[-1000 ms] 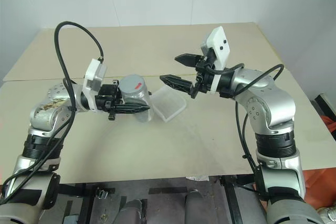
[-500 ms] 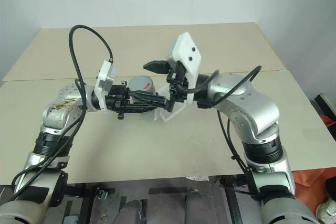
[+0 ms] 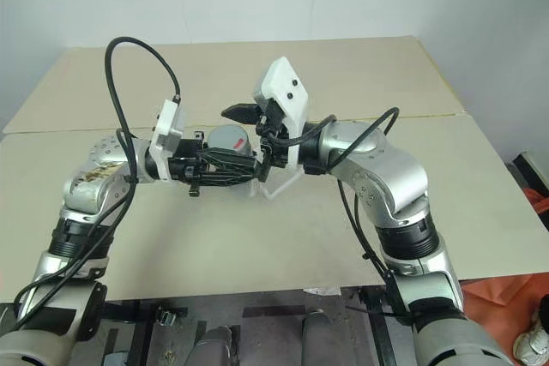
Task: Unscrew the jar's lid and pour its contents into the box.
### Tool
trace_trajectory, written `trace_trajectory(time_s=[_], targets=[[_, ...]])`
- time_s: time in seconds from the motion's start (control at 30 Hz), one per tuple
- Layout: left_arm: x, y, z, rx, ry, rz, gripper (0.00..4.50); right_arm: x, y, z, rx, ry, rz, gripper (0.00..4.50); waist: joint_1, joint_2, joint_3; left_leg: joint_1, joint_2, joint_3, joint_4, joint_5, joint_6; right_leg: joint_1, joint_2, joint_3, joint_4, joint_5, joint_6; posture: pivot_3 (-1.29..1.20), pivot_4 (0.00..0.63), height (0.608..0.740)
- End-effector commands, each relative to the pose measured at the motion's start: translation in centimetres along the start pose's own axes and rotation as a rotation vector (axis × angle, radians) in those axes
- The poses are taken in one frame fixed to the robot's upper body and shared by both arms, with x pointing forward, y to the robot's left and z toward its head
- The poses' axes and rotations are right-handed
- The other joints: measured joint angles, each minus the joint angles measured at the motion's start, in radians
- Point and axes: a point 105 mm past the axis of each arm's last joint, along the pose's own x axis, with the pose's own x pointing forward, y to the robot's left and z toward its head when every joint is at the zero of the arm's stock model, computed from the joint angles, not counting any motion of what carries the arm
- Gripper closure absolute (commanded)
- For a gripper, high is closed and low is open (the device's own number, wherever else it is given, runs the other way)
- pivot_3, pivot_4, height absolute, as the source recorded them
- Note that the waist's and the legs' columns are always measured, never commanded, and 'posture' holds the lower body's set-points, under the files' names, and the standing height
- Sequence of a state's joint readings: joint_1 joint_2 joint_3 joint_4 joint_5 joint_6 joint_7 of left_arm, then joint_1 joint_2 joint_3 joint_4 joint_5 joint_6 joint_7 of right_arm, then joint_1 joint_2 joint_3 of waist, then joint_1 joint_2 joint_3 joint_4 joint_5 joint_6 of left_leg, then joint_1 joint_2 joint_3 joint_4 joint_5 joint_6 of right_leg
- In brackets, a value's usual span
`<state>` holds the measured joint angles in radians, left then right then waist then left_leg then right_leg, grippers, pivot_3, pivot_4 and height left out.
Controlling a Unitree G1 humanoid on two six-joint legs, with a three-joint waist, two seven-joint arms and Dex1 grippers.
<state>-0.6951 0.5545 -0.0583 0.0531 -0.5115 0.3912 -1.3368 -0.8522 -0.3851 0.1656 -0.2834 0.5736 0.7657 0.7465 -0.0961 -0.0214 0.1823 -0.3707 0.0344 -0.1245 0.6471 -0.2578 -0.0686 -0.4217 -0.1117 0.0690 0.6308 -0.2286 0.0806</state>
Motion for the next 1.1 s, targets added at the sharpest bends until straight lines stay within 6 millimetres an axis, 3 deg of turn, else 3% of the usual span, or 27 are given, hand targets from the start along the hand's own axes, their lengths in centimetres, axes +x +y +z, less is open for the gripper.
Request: trace_trajectory(time_s=[0.03,0.33,0.67,0.9,1.1], targets=[[-0.6,-0.6,1.2,0.050,-0.014,-0.007,2.58,-1.1,-1.3,1.5,-0.052,-0.041,-0.055,0.01,0.000,0.000,0.000,0.000,0.000,0.000,0.000,0.000,0.000,0.000,0.000,0.000,0.000,0.000,0.000,0.00,0.150,0.740],[-1.7,-0.9,1.2,0.037,0.010,-0.005,2.58,-3.9,-3.3,0.5,-0.056,0.013,-0.160,0.01,0.001,0.000,0.000,0.000,0.000,0.000,0.000,0.000,0.000,0.000,0.000,0.000,0.000,0.000,0.000,0.00,0.150,0.740],[-2.1,-0.9,1.2,0.031,0.024,-0.008,2.58,-5.3,-3.9,0.2,-0.065,0.037,-0.222,0.01,-0.001,0.000,0.000,0.000,0.000,0.000,-0.001,0.000,0.000,0.000,0.000,0.000,0.000,0.000,0.000,0.00,0.150,0.740],[-1.3,0.8,0.5,0.026,0.009,0.071,2.58,-5.8,-2.2,1.5,-0.099,0.010,-0.157,0.01,0.005,0.000,0.000,0.000,0.000,0.000,-0.001,0.000,0.000,0.000,0.000,0.000,-0.001,0.000,0.000,0.00,0.150,0.740],[-0.3,1.3,0.3,0.026,-0.006,0.070,2.58,-4.7,-0.2,2.7,-0.114,-0.032,-0.090,0.01,0.004,0.000,0.000,0.000,0.000,0.000,-0.001,0.000,0.000,0.000,0.000,0.000,-0.001,0.000,0.000,0.00,0.150,0.740]])
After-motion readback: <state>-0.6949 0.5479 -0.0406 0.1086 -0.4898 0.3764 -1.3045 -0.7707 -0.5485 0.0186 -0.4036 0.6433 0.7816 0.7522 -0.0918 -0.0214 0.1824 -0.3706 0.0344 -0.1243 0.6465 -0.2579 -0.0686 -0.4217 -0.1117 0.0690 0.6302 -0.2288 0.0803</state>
